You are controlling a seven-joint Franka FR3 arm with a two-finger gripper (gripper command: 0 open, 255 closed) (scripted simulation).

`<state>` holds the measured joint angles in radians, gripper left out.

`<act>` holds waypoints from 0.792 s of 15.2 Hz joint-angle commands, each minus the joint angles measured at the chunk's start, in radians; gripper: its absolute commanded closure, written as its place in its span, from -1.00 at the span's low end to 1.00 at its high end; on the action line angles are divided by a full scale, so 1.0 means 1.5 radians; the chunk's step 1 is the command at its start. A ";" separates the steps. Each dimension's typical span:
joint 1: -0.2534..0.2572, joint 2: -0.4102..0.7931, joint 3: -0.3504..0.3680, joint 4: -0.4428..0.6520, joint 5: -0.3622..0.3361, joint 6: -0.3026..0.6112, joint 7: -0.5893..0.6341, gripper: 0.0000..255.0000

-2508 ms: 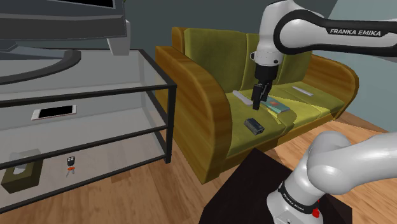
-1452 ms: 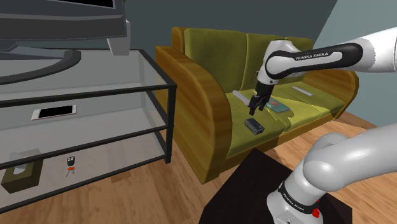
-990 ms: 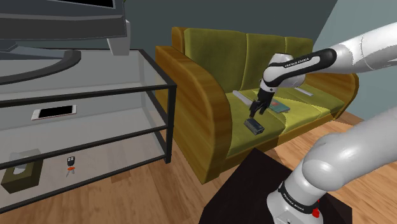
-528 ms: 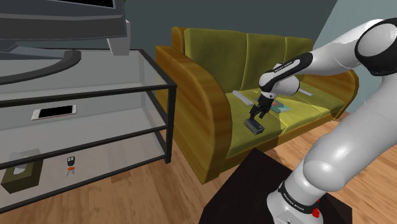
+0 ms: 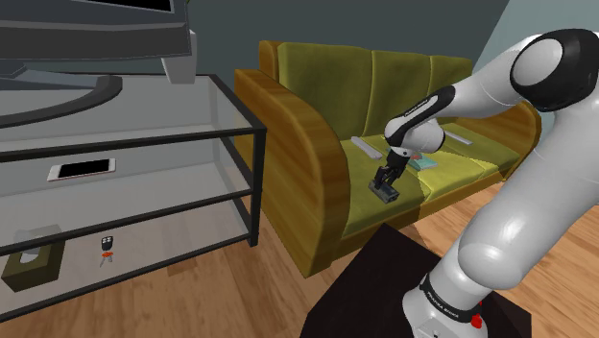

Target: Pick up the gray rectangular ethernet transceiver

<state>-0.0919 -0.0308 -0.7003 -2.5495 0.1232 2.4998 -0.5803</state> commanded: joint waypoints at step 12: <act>-0.004 -0.026 0.001 0.005 -0.031 -0.024 0.024 1.00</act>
<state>-0.0952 -0.0572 -0.6991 -2.5455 0.0927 2.4773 -0.5556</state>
